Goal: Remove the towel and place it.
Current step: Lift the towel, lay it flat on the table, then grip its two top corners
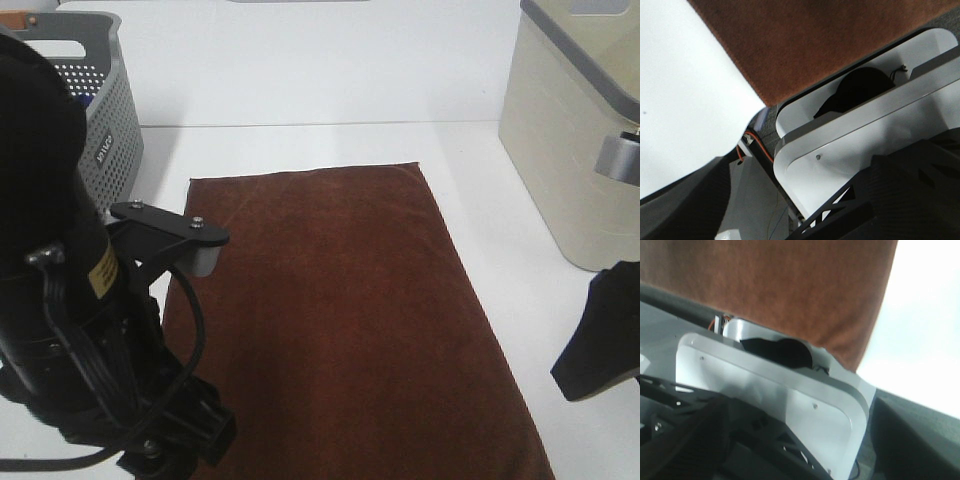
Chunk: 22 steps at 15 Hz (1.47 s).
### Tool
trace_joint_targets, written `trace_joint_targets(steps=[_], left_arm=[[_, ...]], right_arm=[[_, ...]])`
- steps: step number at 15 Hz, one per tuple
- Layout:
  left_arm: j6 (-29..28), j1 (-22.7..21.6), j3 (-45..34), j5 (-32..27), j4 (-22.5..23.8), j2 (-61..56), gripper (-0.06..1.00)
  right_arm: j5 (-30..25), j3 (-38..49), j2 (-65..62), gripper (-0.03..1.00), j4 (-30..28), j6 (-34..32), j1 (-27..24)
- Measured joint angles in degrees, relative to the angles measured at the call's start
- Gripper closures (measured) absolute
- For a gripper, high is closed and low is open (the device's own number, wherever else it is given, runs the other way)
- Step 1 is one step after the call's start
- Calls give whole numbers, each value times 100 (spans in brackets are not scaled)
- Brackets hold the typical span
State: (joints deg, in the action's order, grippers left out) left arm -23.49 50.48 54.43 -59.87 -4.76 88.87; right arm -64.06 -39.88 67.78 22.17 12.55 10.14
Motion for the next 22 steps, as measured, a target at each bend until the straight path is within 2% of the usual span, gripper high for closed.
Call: trace_joint_targets(steps=[3, 8, 10, 11, 16, 20, 22], left_arm=[[-29, 0, 384, 338, 269, 0, 22], [-80, -40, 1621, 613, 1295, 103, 28], [-80, -275, 2080, 670, 1324, 321, 28], [-74, -590, 2361, 756, 1341, 561, 28], [252, -1616, 3380, 825, 1329, 1684, 28], [510, -2217, 4280, 825, 1163, 2618, 28], [584, -2435, 4761, 825, 963, 3048, 28]], right_arm=[[86, -458, 0, 31, 23, 92, 0], [498, -1822, 160, 49, 34, 132, 0], [504, -2412, 527, 56, 34, 132, 0], [521, -2859, 917, 59, 34, 132, 0], [384, -4463, 2733, 59, 52, 132, 0], [241, -5752, 4188, 59, 52, 143, 0], [223, -6429, 4859, 59, -166, 155, 80]])
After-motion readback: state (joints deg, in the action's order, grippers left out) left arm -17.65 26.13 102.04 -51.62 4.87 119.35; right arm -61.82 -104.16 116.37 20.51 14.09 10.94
